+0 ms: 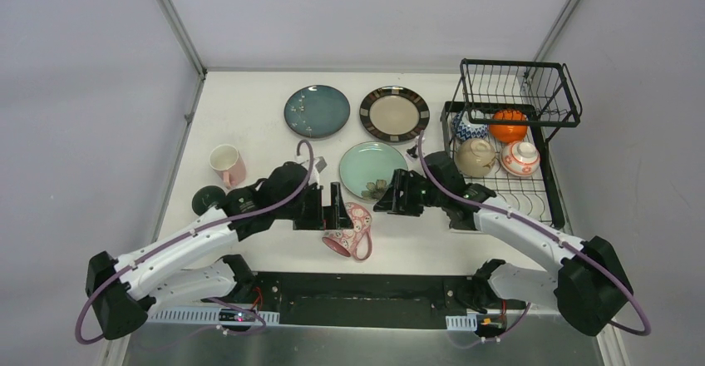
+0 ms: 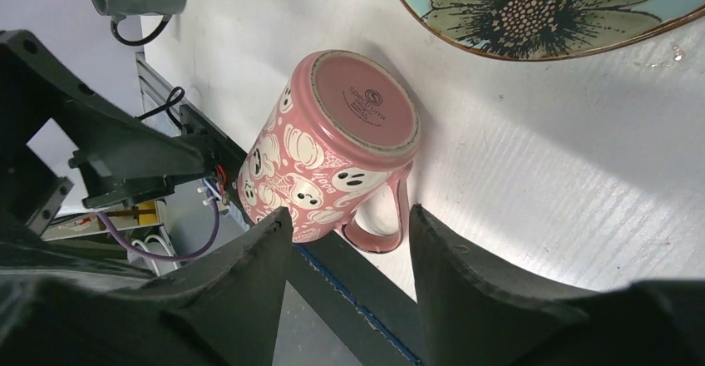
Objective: Load the mixed dishes into the dish rack
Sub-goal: Pick up the cup at the center of the board.
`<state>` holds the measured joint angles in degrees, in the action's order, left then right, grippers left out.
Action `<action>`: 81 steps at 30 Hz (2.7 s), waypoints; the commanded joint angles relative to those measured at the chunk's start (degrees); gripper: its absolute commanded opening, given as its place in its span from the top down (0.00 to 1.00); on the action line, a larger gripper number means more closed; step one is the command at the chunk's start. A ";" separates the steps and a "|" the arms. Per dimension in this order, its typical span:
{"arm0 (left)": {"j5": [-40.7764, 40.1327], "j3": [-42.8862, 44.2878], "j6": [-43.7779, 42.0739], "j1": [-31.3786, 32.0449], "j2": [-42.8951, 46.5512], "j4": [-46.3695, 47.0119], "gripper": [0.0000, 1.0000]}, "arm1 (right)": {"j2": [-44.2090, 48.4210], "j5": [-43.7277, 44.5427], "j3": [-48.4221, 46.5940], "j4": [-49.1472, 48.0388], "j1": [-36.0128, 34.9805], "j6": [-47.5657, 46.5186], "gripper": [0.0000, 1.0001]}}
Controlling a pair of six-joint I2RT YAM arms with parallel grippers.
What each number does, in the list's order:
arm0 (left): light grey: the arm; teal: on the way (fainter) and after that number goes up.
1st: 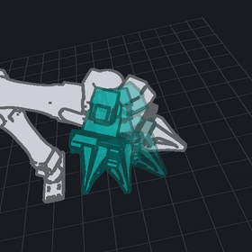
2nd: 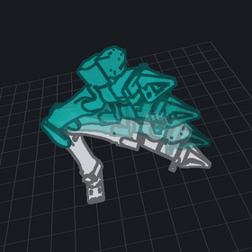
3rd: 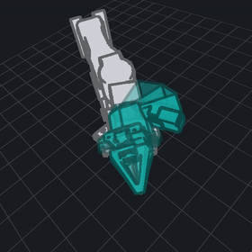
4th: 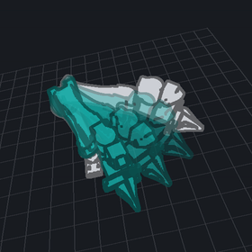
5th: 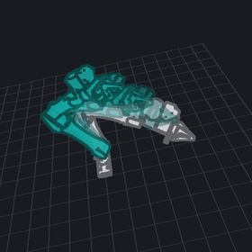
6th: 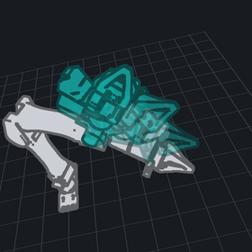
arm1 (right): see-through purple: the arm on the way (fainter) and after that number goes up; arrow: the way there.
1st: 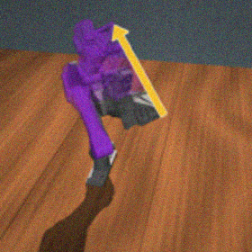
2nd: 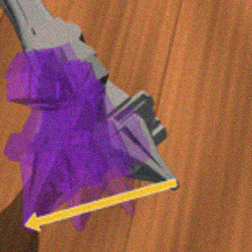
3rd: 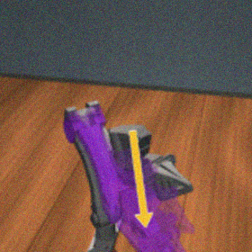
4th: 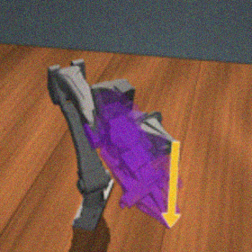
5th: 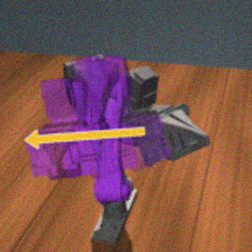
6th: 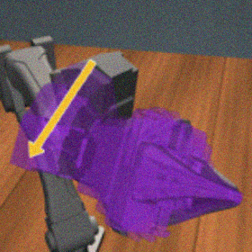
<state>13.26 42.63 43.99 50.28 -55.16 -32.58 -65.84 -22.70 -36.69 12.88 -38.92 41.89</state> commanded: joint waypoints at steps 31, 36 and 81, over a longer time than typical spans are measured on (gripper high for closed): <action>-14.54 -21.63 49.17 1.35 2.02 34.89 0.27 | 11.95 6.25 1.82 1.19 0.33 -1.85 0.38; -13.52 -23.41 49.42 1.39 0.24 41.75 0.39 | 11.83 6.77 2.11 0.81 0.34 -2.64 0.31; -8.29 -2.63 38.70 -2.73 0.41 70.97 1.00 | 15.14 -8.47 12.58 -49.60 0.24 13.50 0.13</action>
<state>0.80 36.27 79.77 47.88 -54.08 24.62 -48.71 -27.70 -21.85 -23.79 -38.81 53.67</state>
